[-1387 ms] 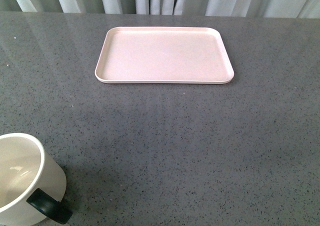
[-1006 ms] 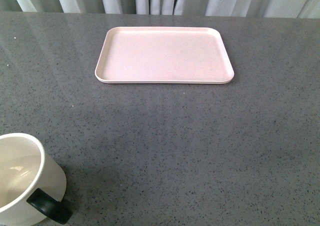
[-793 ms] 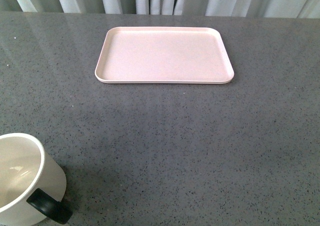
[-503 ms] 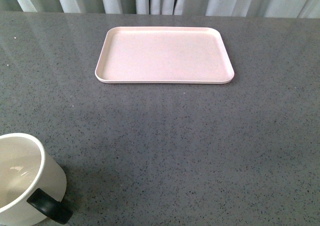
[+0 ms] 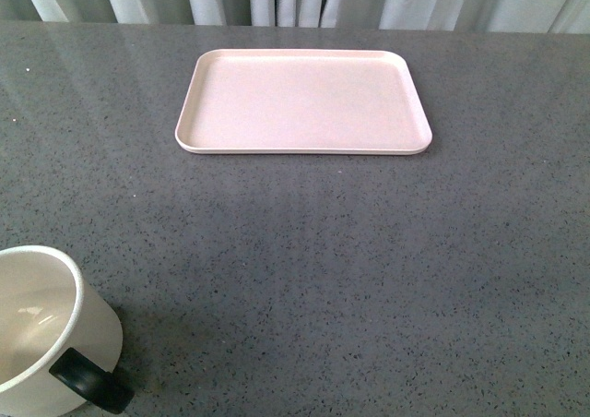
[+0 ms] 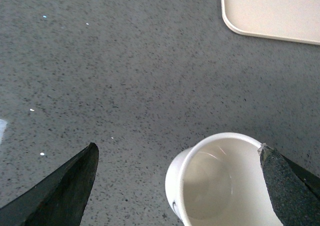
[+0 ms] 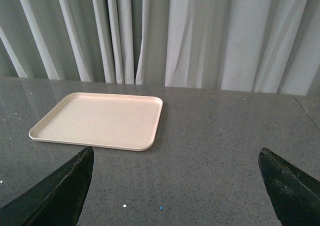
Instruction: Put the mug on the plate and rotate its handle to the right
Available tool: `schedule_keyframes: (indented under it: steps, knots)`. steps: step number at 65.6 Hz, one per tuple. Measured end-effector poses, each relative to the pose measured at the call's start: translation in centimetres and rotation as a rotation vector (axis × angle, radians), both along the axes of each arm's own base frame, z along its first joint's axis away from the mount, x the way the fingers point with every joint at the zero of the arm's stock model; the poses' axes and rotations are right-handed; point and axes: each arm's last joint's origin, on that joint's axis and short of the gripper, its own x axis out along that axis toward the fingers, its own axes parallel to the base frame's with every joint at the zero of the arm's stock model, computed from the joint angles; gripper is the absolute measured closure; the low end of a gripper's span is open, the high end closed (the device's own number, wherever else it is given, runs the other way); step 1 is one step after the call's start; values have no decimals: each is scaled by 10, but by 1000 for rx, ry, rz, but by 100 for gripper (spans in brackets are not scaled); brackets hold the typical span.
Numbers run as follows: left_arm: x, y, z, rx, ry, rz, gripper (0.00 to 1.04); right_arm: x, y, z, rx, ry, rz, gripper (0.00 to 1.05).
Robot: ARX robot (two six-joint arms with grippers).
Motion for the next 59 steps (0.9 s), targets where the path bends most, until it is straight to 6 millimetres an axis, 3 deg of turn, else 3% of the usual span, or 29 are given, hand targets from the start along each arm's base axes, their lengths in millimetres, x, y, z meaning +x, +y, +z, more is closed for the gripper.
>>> schedule_keyframes:
  steps: [33, 59]
  knots:
    - [-3, 1, -11, 18, 103, -91, 9, 0, 0, 0, 0, 0, 0, 9]
    - [12, 5, -21, 58, 180, -155, 9, 0, 0, 0, 0, 0, 0, 9]
